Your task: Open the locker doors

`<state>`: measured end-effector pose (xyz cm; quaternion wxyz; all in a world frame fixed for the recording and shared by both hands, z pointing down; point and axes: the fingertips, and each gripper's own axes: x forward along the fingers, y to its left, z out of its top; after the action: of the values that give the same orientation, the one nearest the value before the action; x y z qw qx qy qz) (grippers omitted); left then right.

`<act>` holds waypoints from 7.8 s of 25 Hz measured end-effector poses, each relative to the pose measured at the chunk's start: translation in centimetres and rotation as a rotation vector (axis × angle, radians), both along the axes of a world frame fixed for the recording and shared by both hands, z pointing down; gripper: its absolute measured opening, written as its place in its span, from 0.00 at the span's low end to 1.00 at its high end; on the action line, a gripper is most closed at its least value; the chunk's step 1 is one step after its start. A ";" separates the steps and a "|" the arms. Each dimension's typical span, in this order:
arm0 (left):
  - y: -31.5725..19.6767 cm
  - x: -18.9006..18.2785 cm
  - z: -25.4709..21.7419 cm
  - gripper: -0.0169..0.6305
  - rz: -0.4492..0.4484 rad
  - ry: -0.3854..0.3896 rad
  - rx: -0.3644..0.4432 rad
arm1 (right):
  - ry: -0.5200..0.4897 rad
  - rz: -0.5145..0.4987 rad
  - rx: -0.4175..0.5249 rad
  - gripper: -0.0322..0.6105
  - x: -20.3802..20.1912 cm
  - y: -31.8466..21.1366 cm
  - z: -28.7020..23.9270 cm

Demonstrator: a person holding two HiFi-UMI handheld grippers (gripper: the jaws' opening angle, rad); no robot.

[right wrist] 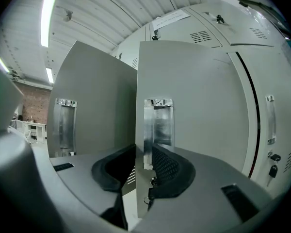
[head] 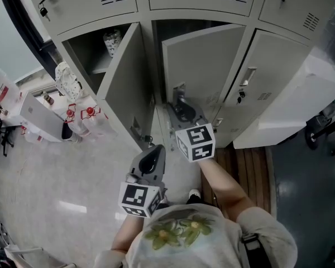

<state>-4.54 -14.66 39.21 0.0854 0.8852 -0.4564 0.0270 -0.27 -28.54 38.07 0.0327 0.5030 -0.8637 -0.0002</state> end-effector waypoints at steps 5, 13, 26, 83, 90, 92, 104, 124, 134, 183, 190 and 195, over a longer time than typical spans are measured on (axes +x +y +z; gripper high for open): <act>0.0 0.4 0.2 0.07 0.016 -0.001 -0.010 | 0.002 -0.001 -0.002 0.23 0.2 0.5 0.0; 0.0 1.3 0.1 0.07 0.041 0.002 -0.014 | 0.000 0.004 -0.003 0.23 0.9 1.6 0.0; 0.3 2.7 0.0 0.07 0.088 -0.001 -0.010 | -0.001 0.012 0.000 0.24 2.1 3.5 0.0; 1.4 8.1 0.2 0.07 0.278 0.010 0.003 | -0.016 0.179 0.028 0.21 8.1 10.4 0.0; 1.4 8.9 0.4 0.07 0.299 0.012 -0.001 | -0.036 0.192 0.025 0.17 8.9 11.1 0.1; 1.5 9.2 0.4 0.07 0.307 0.013 -0.003 | -0.036 0.199 0.023 0.16 9.2 11.4 0.1; 2.1 10.7 0.2 0.07 0.344 0.011 0.003 | -0.081 0.226 0.003 0.15 11.0 12.5 0.1; 1.7 12.3 1.0 0.07 0.344 -0.011 -0.020 | -0.144 0.165 -0.046 0.10 12.8 14.6 1.2; 1.8 13.0 1.3 0.07 0.319 -0.001 -0.035 | -0.181 0.091 -0.059 0.10 12.5 16.2 1.9; 0.9 16.4 -0.8 0.07 0.056 -0.042 0.036 | -0.040 0.175 0.017 0.33 26.0 -3.8 -0.9; 1.0 16.4 -0.6 0.07 0.060 -0.049 0.037 | -0.040 0.194 -0.024 0.33 26.7 -5.5 0.2; 1.1 16.3 -0.5 0.07 0.056 -0.048 0.030 | -0.032 0.189 -0.035 0.33 26.6 -6.3 0.5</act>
<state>11.80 -13.54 38.70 0.0602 0.8979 -0.4339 0.0438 26.28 -34.87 38.60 0.0277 0.5817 -0.8125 0.0262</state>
